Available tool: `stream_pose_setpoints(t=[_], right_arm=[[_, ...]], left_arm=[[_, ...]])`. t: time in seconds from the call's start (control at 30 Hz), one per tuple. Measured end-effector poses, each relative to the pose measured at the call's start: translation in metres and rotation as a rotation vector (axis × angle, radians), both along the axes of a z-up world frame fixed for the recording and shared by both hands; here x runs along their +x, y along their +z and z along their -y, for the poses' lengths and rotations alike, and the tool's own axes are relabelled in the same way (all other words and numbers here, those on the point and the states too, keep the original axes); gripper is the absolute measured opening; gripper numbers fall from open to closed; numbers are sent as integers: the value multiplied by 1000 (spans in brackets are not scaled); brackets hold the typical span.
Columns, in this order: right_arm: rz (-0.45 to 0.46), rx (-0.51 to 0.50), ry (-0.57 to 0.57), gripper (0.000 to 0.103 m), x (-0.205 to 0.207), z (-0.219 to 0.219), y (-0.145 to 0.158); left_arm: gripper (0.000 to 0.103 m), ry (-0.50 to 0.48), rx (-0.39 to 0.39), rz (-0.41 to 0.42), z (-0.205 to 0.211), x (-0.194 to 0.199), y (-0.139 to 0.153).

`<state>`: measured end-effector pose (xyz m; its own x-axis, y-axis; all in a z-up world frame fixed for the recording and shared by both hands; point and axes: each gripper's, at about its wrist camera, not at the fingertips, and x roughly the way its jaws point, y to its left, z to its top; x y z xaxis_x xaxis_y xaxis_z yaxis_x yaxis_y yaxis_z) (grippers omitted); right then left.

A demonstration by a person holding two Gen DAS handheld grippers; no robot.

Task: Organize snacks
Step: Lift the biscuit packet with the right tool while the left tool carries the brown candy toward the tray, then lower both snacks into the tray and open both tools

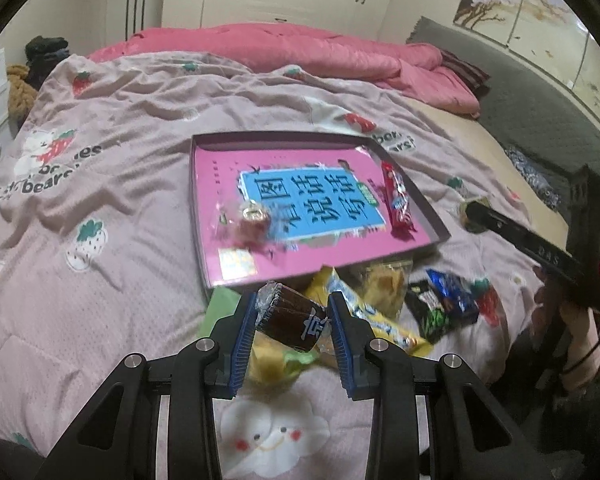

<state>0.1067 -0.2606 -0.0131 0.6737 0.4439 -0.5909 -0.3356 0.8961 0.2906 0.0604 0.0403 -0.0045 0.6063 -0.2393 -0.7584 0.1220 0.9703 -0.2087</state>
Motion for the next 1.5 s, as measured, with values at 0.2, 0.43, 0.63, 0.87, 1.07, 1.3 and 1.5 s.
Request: stream_pose_setpoints(t=[0.2, 0.43, 0.63, 0.87, 1.07, 1.3, 1.5], right_arm=[[17, 1, 3, 38, 2, -2, 3], [30, 1, -4, 38, 5, -2, 5], [35, 2, -13, 38, 9, 0, 5], [45, -8, -15, 38, 17, 0, 5], [44, -23, -20, 38, 24, -1, 2], [29, -30, -23, 38, 32, -1, -4], [-2, -48, -21, 38, 40, -4, -14]], left_arm=[[37, 41, -8, 17, -8, 11, 2], [37, 70, 17, 46, -9, 27, 4], [37, 87, 38, 58, -7, 42, 3], [37, 103, 46, 33, -6, 59, -9], [37, 113, 53, 0, -5, 72, -24], [37, 106, 68, -28, -2, 82, -36], [37, 95, 78, -45, 3, 90, -45]])
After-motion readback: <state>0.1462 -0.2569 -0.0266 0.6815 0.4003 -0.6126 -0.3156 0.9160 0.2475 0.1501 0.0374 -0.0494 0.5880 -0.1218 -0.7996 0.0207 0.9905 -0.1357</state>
